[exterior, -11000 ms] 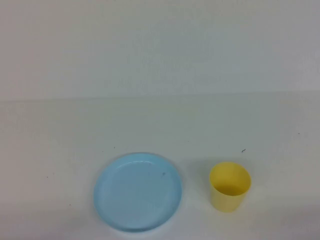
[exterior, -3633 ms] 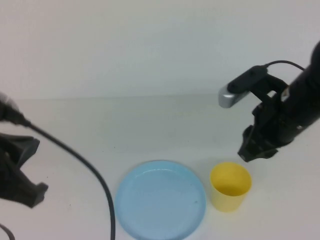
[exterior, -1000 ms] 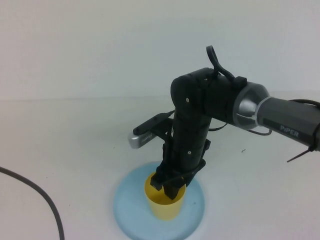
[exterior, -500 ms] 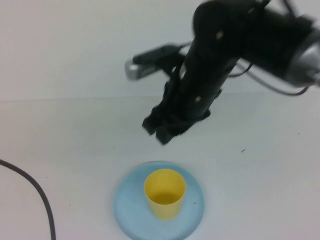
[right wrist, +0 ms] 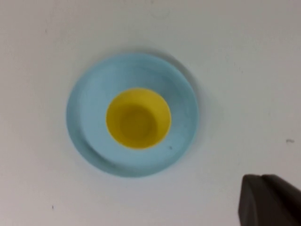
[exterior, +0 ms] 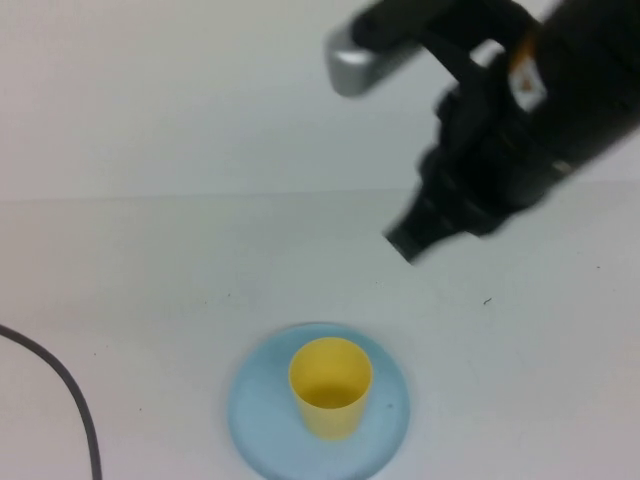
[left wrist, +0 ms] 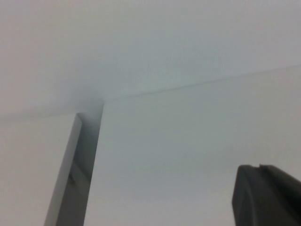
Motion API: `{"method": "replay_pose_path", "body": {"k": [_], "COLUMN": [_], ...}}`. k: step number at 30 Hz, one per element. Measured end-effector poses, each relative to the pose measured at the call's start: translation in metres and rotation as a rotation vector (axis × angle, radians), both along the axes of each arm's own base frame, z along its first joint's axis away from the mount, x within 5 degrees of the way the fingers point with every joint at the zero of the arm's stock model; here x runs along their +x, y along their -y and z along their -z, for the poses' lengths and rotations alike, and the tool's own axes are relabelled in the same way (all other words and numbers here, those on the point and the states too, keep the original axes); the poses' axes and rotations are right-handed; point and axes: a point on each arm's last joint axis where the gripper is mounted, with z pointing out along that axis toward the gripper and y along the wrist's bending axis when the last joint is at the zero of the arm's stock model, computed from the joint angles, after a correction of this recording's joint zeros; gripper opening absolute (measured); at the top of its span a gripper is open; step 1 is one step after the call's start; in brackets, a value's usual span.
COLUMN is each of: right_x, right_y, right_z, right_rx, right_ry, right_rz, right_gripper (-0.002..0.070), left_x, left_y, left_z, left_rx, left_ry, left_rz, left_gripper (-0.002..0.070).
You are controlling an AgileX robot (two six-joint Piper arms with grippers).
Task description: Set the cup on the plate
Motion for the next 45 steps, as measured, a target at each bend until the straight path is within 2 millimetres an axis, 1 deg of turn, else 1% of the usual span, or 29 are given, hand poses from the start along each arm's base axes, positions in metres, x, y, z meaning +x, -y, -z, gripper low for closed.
{"method": "replay_pose_path", "body": {"k": [3,7,8,12,15,17,21,23,26,28,30,32,33,35,37,38,40,41,43,45], "right_x": [-0.02,-0.051,-0.058,-0.095,-0.116,-0.123,-0.13,-0.134,-0.14,-0.142,-0.144,-0.153,-0.156,-0.164,-0.171,-0.171,-0.173,-0.174,-0.173,-0.17], "right_y": [0.022,0.057,0.065,0.101,0.12,0.13,0.146,0.152,0.165,0.177,0.186,0.197,0.202,0.212,0.22,0.223,0.227,0.229,0.23,0.23], "right_z": [0.003,0.001,0.001,-0.01,-0.015,-0.02,-0.027,-0.029,-0.034,-0.038,-0.036,-0.029,-0.022,-0.004,0.022,0.037,0.068,0.081,0.111,0.136], "right_rx": [-0.016,0.039,0.052,0.13,0.158,0.15,0.133,0.138,0.174,0.278,0.404,0.539,0.585,0.634,0.641,0.63,0.578,0.552,0.495,0.466], "right_ry": [-0.008,0.052,0.066,0.099,0.075,0.103,0.179,0.196,0.233,0.34,0.457,0.588,0.661,0.782,0.892,0.932,0.987,0.999,0.978,0.933], "right_rz": [0.006,0.0,-0.001,-0.006,-0.012,-0.023,-0.01,-0.008,0.033,0.101,0.175,0.251,0.296,0.371,0.444,0.475,0.515,0.523,0.541,0.55], "right_gripper": [0.0005,0.0003,0.0003,0.0002,0.0002,0.0002,0.0002,0.0002,0.0002,0.0001,0.0001,0.0001,0.0001,0.0001,0.0001,0.0001,0.0001,0.0001,0.0001,0.0001], "left_x": [0.0,0.001,0.002,0.005,0.006,0.003,-0.012,-0.02,-0.033,-0.042,-0.051,-0.057,-0.059,-0.061,-0.057,-0.056,-0.057,-0.057,-0.056,-0.056], "left_y": [-0.002,-0.008,-0.01,-0.016,-0.02,-0.024,-0.027,-0.026,-0.023,-0.02,-0.016,-0.011,-0.009,-0.006,-0.002,-0.001,0.001,0.002,0.0,0.001], "left_z": [0.001,-0.001,-0.002,-0.012,-0.022,-0.027,-0.034,-0.027,-0.005,0.013,0.035,0.057,0.068,0.088,0.106,0.11,0.107,0.107,0.109,0.109], "left_rx": [0.003,-0.034,-0.054,-0.097,-0.11,-0.109,-0.108,-0.106,-0.107,-0.106,-0.095,-0.083,-0.08,-0.073,-0.066,-0.042,-0.007,-0.007,0.003,0.013], "left_ry": [-0.009,0.01,0.03,0.148,0.269,0.329,0.407,0.426,0.448,0.474,0.513,0.548,0.565,0.576,0.54,0.534,0.549,0.544,0.526,0.519], "left_rz": [-0.017,-0.084,-0.092,-0.123,-0.122,-0.14,-0.17,-0.163,-0.133,-0.1,-0.054,-0.001,0.023,0.057,0.094,0.113,0.144,0.146,0.133,0.137], "left_gripper": [0.0,0.0,0.0,0.0,0.0,0.0,0.0,0.0,0.0,0.0,0.0,0.0,0.0,0.0,0.0,0.0,0.0,0.0,0.0,0.0]}}
